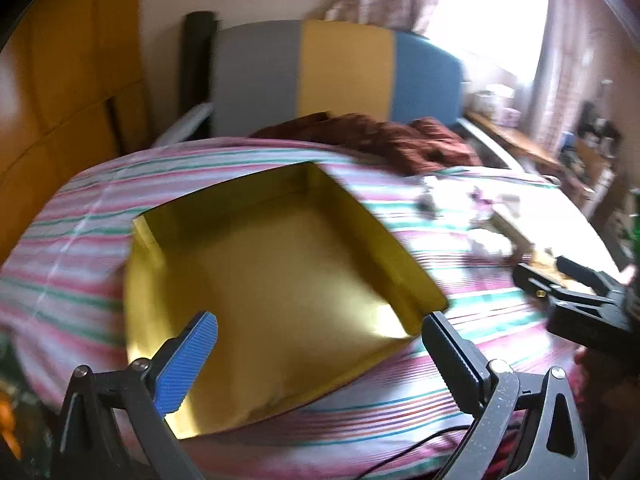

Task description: Organize objects

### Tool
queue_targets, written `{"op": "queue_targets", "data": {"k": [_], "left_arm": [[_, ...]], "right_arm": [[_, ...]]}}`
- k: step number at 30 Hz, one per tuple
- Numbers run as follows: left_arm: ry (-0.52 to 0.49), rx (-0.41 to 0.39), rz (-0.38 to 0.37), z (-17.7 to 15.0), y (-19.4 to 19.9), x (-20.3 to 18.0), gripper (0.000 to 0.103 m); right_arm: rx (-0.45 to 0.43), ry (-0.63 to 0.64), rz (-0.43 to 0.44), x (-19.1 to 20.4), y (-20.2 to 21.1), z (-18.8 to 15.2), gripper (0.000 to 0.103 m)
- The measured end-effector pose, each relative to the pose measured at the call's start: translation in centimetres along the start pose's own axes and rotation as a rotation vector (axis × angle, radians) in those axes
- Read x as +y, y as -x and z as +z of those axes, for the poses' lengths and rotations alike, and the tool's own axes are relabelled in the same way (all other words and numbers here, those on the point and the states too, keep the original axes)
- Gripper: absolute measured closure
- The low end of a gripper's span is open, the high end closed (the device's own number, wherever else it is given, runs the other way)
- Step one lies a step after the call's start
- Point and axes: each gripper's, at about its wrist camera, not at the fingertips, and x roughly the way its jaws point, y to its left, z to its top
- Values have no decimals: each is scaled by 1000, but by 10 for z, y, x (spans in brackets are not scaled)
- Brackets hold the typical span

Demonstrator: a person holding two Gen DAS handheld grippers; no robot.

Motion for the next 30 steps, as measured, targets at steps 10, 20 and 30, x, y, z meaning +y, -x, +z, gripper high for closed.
{"op": "queue_targets", "data": {"k": [10, 20, 30], "left_arm": [[-111, 22, -111, 21, -18, -51, 0], [-226, 2, -169, 33, -32, -88, 0], [-302, 75, -224, 28, -52, -135, 0]], "right_arm": [[49, -204, -53, -86, 11, 3, 1], [100, -229, -123, -164, 51, 7, 1], [323, -143, -163, -212, 46, -18, 5]]}}
